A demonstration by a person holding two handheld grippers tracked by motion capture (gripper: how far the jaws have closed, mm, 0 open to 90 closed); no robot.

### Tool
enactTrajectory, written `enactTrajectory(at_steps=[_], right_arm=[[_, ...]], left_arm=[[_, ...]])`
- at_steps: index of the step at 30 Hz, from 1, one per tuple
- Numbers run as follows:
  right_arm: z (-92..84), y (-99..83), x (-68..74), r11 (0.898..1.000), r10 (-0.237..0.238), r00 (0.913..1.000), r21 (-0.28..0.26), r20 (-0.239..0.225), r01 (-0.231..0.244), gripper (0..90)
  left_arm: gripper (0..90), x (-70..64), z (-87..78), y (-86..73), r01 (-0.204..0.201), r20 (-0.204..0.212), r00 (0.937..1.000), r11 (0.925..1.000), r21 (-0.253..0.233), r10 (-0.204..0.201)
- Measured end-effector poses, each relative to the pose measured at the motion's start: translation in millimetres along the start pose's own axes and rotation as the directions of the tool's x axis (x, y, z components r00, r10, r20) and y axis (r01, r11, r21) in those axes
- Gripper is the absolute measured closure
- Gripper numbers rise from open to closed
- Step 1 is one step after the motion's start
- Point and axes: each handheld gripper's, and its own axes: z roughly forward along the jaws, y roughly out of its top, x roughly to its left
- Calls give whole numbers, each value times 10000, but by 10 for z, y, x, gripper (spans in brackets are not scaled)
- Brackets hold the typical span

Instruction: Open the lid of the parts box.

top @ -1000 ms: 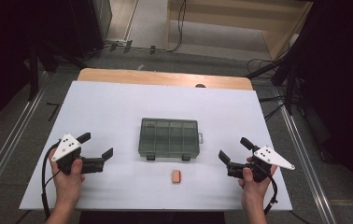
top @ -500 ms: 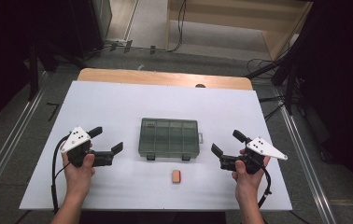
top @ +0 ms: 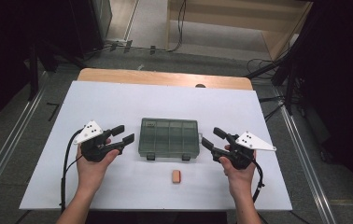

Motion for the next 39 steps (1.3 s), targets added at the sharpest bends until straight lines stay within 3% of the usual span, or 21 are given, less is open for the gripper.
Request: enactTrajectory(at_steps=[2, 3, 4, 5, 8, 11, 13, 19, 21, 25, 30, 39], right_arm=[[32, 0, -9, 9995, -168, 9997, 271, -188, 173, 537], [51, -15, -23, 9987, -163, 9994, 483, -312, 178, 660], [51, -15, -23, 9987, -163, 9994, 483, -312, 178, 660], [76, -32, -38, 9968, -191, 9995, 777, -235, 209, 752], [96, -48, -46, 9949, -89, 9993, 997, -374, 126, 811], [134, -119, -35, 9870, -286, 9979, 1563, -585, 374, 885], [140, -136, -33, 9845, -274, 9979, 1715, -591, 372, 886], [164, -275, -95, 9638, -122, 9982, 2653, -583, 273, 887], [169, -296, -104, 9615, -74, 9983, 2738, -570, 227, 886], [210, -381, -128, 9465, -64, 9980, 3218, -627, 263, 886], [236, -404, -138, 9364, -129, 9989, 3499, -456, 280, 887], [266, -497, -169, 9224, 94, 9988, 3862, -483, 100, 887]], left_arm=[[593, -7, 46, -16, 29, -7, 10000, 9995, 299, -29], [678, -12, 81, -37, -41, 44, 10000, 9983, 581, 38], [731, -12, 81, -37, -41, 44, 10000, 9983, 581, 38], [818, -6, 89, -46, -109, 219, 9997, 9975, 699, 94], [897, 2, 121, -71, -245, 679, 9975, 9947, 995, 178], [899, -6, 159, -114, -305, 990, 9949, 9893, 1430, 164], [900, -10, 175, -143, -313, 1021, 9947, 9864, 1616, 148], [900, 50, 205, -274, 99, 901, 9955, 9770, 2130, -297], [900, 62, 206, -289, 156, 918, 9951, 9757, 2185, -365], [900, 88, 210, -308, 126, 891, 9954, 9725, 2328, -342], [900, 85, 260, -354, 117, 902, 9952, 9642, 2649, -368], [900, 93, 287, -374, 121, 965, 9944, 9557, 2941, -423]])
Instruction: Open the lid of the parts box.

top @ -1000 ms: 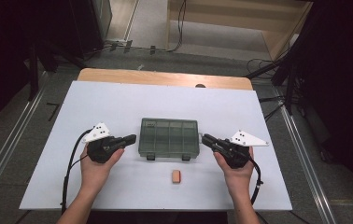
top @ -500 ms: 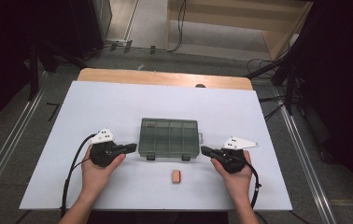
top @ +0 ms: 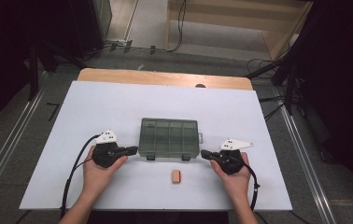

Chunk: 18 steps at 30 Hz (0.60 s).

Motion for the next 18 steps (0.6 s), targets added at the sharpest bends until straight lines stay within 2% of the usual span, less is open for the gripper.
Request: enactTrajectory(at_steps=[4, 8, 12, 18], right_arm=[[21, 1, 19, 9998, -126, 9999, 129, 64, 126, 887], [39, -12, 17, 9994, -165, 9999, 302, 47, 163, 887], [52, -40, 18, 9978, -392, 9992, 525, -10, 392, 887], [37, -35, 22, 9984, -418, 9991, 387, -42, 419, 887]], left_arm=[[900, 3, 17, -8, -29, -55, 10000, 9998, 220, 31], [900, 15, 26, -16, -90, 27, 10000, 9991, 419, 89], [900, 31, 45, -30, -151, 123, 9998, 9980, 620, 144], [900, 40, 29, -22, -108, 326, 9994, 9979, 631, 88]])
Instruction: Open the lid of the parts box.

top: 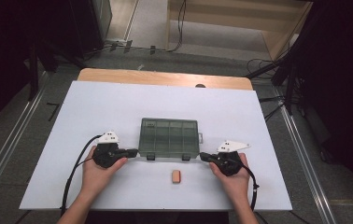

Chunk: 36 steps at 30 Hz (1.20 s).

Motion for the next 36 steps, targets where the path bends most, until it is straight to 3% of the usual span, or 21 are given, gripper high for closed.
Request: enactTrajectory(at_steps=[18, 23, 36], right_arm=[[-57, 20, 22, 9995, -163, 9998, -262, -94, 160, 887], [-17, 12, 43, 9993, -362, 9991, 89, 220, 360, 887], [-24, 20, 43, 9994, -287, 9995, -177, 101, 289, 886]], left_arm=[[900, -22, -33, -23, -539, 548, 9970, 9985, -67, 542], [900, -13, -27, -30, -498, 322, 9982, 9988, -17, 499], [899, -8, -15, -36, -516, 204, 9985, 9987, -45, 516]])
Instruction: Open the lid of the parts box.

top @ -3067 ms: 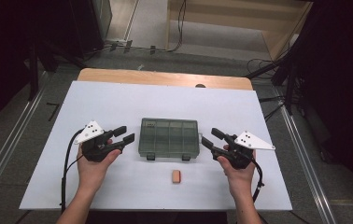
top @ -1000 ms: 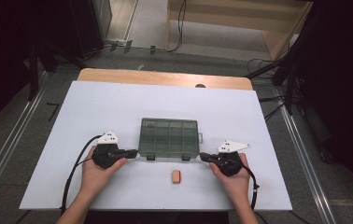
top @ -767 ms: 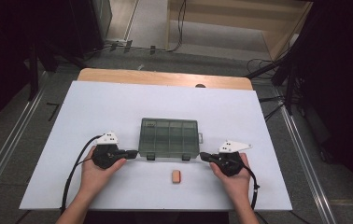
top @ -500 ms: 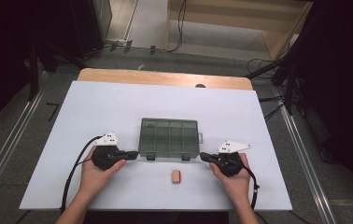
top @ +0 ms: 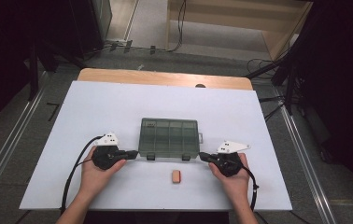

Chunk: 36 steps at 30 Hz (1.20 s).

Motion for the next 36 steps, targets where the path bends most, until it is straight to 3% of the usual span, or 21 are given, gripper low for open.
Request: enactTrajectory(at_steps=[12, 19, 33, 36], right_arm=[[-36, 13, -2, 9995, 69, 9999, -307, -132, -73, 886], [-60, 30, 4, 9987, 72, 9998, -512, -200, -82, 886], [-125, 57, -4, 9916, 244, 9984, -1256, -504, -306, 883], [-165, 66, -2, 9857, 228, 9982, -1652, -564, -318, 816]], left_arm=[[899, -9, -9, 9, 103, 178, 9998, 9995, -297, -98], [899, -23, -42, 24, 217, 345, 9992, 9961, -854, -188], [899, -60, -95, 65, 302, 314, 9992, 9805, -1940, -246], [900, -71, -99, 77, 283, 234, 9994, 9757, -2175, -238]])
